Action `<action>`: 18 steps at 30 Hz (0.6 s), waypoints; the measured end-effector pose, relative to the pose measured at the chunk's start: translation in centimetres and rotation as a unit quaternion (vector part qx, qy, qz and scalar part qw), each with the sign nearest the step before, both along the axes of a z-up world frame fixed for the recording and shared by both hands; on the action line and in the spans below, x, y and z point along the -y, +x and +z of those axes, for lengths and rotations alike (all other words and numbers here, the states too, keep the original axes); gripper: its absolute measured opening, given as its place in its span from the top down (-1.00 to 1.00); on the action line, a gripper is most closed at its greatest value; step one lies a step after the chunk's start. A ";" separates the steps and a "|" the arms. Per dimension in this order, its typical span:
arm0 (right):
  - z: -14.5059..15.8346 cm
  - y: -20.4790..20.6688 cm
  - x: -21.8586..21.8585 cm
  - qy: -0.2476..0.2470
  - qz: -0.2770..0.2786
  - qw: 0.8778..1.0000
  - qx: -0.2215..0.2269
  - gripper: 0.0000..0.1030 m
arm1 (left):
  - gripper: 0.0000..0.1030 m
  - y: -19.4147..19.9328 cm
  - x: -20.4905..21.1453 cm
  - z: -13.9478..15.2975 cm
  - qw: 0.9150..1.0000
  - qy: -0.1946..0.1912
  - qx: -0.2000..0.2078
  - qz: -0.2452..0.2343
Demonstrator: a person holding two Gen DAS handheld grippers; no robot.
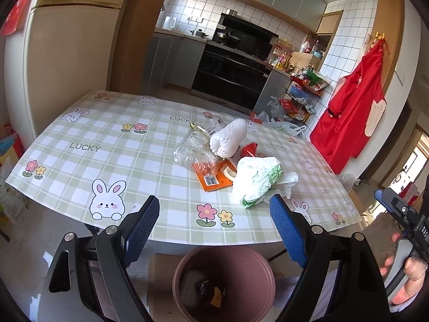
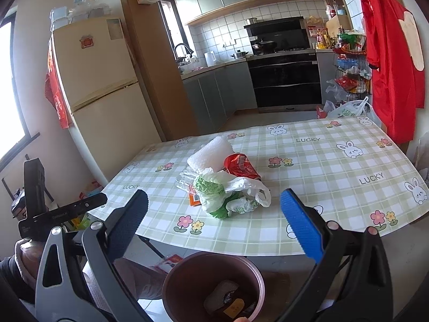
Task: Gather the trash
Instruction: 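Reach the left gripper to the white plastic bag with greens and grasp it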
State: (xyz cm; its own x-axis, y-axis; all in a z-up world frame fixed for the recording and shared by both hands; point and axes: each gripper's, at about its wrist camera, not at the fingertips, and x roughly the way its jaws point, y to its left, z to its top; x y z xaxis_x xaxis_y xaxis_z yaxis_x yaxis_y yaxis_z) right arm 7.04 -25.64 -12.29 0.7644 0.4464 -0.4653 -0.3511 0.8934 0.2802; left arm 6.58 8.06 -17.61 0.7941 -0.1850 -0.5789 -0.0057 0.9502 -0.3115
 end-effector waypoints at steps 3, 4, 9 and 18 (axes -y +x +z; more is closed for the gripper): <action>-0.1 0.0 -0.1 -0.006 -0.003 1.000 -0.001 -0.89 | -0.60 -0.1 0.3 0.1 1.000 0.009 0.002 -0.003; -0.1 -0.1 -0.1 -0.007 -0.003 1.000 0.000 -0.89 | -0.60 -0.1 0.5 0.1 1.000 0.011 0.003 -0.004; -0.2 -0.1 -0.1 -0.013 -0.002 1.000 0.000 -0.89 | -0.60 -0.1 1.0 0.2 1.000 0.022 0.005 -0.011; -0.5 0.0 0.0 -0.016 -0.004 1.000 -0.006 -0.89 | -0.60 -0.1 1.6 -0.1 0.999 0.033 0.000 -0.016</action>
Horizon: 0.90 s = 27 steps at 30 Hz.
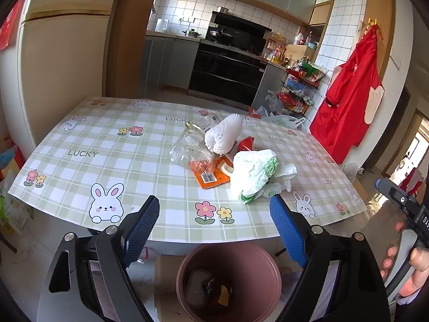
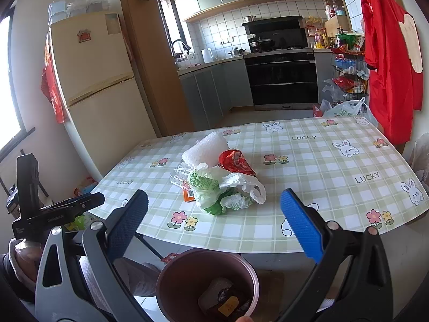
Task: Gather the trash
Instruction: 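Reach the left gripper to the white plastic bag with greens and grasp it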
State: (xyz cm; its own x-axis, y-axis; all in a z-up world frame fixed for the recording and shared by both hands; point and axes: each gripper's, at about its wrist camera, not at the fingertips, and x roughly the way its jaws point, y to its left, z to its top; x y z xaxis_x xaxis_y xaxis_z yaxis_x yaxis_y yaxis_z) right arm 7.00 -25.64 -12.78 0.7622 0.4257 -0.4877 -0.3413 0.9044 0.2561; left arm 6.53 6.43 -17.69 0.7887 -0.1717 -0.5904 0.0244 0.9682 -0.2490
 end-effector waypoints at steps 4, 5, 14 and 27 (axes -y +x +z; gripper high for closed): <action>-0.6 0.3 0.2 -0.007 -0.006 1.000 -0.009 -0.89 | -0.60 0.2 0.3 -0.3 1.000 0.008 -0.004 -0.003; -0.7 0.4 0.2 -0.008 -0.008 1.000 -0.011 -0.89 | -0.60 0.3 0.3 -0.4 1.000 0.010 -0.004 -0.004; -1.5 3.0 0.7 -0.020 -0.018 0.999 -0.024 -0.89 | -0.60 2.8 0.0 -0.6 0.999 0.027 -0.006 -0.020; -3.7 4.7 4.6 0.008 -0.066 0.997 -0.044 -0.89 | -0.78 13.3 9.9 -4.1 0.989 0.036 -0.037 -0.137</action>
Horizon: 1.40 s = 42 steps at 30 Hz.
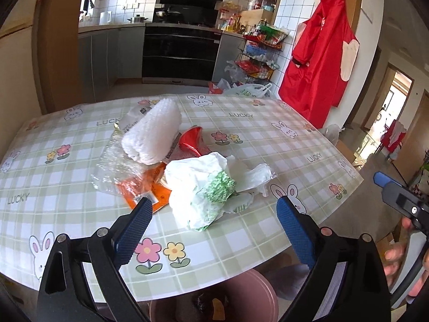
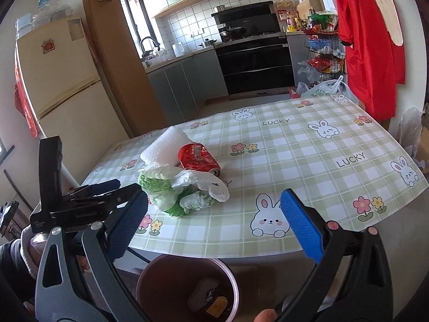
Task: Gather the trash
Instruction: 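Reach the left gripper to the white plastic bag with greens and grasp it, then grasp the crushed red Coca-Cola can with the right gripper while the left gripper holds the bag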
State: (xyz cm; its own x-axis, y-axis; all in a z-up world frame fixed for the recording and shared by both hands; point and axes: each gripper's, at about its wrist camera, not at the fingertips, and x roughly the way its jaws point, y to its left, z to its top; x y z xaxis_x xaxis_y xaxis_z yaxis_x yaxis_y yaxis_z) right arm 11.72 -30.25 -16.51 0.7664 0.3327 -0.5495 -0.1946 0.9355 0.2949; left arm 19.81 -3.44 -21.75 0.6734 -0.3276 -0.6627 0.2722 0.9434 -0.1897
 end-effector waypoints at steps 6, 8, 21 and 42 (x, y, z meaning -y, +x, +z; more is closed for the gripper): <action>-1.1 0.7 2.0 0.007 -0.018 1.000 -0.009 -0.89 | -0.78 4.3 1.2 -2.8 0.999 0.005 -0.032 0.027; -1.6 1.0 2.5 0.013 -0.021 1.000 -0.012 -0.89 | -0.78 5.2 1.5 -3.5 0.999 0.014 -0.037 0.026; -3.1 3.2 1.3 -0.011 0.010 0.999 -0.041 -0.89 | 0.77 1.6 -3.6 -2.2 0.999 -0.033 -0.041 -0.001; -8.9 20.6 -15.5 -0.154 0.151 0.972 -0.091 -0.86 | 0.77 -5.3 -14.7 0.2 0.988 -0.093 -0.006 0.127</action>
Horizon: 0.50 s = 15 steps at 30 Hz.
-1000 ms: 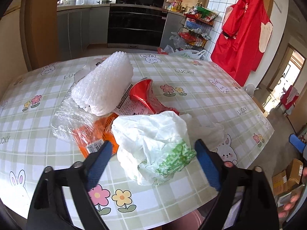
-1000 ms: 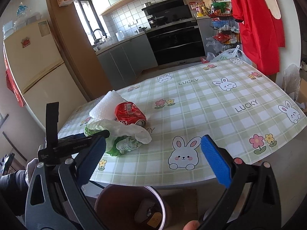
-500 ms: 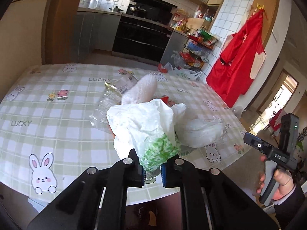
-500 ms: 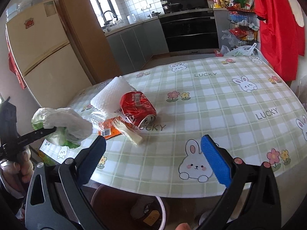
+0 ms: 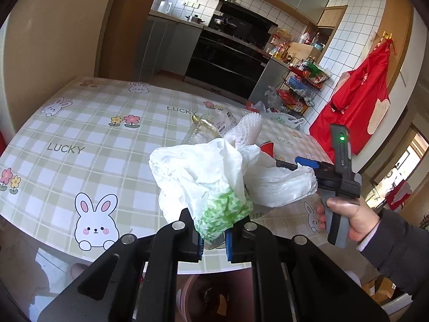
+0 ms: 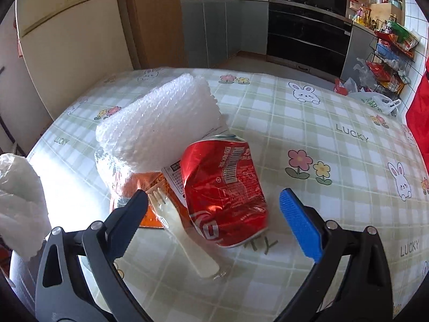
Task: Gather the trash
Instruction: 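Grasp the crushed red Coca-Cola can with the right gripper while the left gripper holds the bag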
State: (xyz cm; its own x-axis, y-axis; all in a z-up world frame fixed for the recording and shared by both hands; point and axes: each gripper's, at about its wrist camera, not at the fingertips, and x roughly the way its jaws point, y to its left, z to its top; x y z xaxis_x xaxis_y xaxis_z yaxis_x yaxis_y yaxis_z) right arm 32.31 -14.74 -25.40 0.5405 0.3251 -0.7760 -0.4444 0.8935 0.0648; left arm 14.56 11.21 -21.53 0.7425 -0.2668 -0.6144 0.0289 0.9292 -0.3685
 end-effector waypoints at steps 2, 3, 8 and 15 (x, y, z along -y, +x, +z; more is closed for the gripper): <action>-0.9 0.8 -0.7 -0.007 -0.003 1.000 -0.009 -0.75 | 0.77 -0.2 -0.3 -0.4 1.000 -0.008 -0.004 0.000; -1.1 1.2 -1.0 -0.010 -0.006 1.000 -0.012 -0.66 | 0.77 -0.4 -0.3 -0.6 1.000 -0.007 -0.003 0.001; -1.5 2.1 -1.8 -0.020 -0.014 1.000 -0.017 -0.63 | 0.77 -0.8 -1.1 -0.8 1.000 -0.004 -0.002 0.006; -1.9 2.7 -1.2 -0.047 -0.023 0.998 -0.033 0.01 | 0.77 -0.9 -1.9 -1.0 1.000 -0.010 -0.005 0.029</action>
